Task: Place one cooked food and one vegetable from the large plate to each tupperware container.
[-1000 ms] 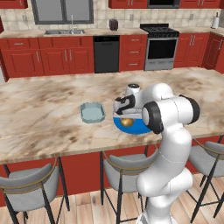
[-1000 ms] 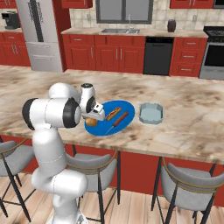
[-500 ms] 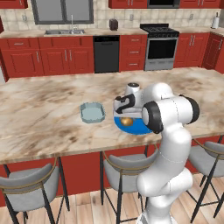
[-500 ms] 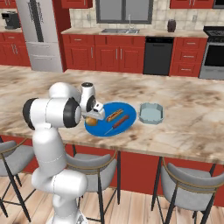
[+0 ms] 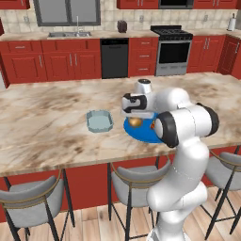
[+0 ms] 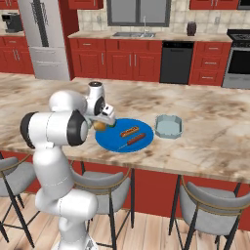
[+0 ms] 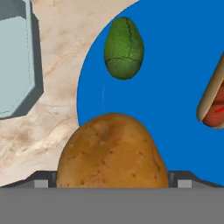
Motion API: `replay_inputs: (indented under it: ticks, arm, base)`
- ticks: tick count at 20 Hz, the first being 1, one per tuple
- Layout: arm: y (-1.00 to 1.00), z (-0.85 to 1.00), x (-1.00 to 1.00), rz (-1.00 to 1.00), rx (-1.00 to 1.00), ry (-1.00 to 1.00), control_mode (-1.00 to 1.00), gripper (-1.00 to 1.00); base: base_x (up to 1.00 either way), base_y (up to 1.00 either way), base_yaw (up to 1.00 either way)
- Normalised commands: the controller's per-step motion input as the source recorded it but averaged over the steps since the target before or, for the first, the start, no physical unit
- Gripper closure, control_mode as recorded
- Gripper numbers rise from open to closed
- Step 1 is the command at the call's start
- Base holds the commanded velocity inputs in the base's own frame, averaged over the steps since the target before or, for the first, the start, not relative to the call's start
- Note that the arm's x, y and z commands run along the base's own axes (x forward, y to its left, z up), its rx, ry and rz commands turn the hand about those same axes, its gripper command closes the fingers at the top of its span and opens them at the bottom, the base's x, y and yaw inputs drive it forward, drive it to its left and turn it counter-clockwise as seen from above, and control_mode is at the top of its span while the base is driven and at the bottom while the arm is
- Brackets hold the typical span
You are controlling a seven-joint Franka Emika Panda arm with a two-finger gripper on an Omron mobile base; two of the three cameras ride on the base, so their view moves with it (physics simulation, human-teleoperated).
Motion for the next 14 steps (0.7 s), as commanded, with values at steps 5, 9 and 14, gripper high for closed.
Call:
replay_inputs:
  ticks: [5,9,14]
  arm:
    - [0.49,0.48,0.6,0.05,0.01,-0.09,-1.0,1.0]
    - [0.58,0.4,0.63,0.1,0.0,-0.02,-1.0,1.0]
    - [0.69,0.06,0.44,0.05,-0.03,0.01,-1.0,1.0]
  base:
    - [0.0,0.0,0.0]
    - [0.0,0.0,0.0]
    - [0.0,0.0,0.0]
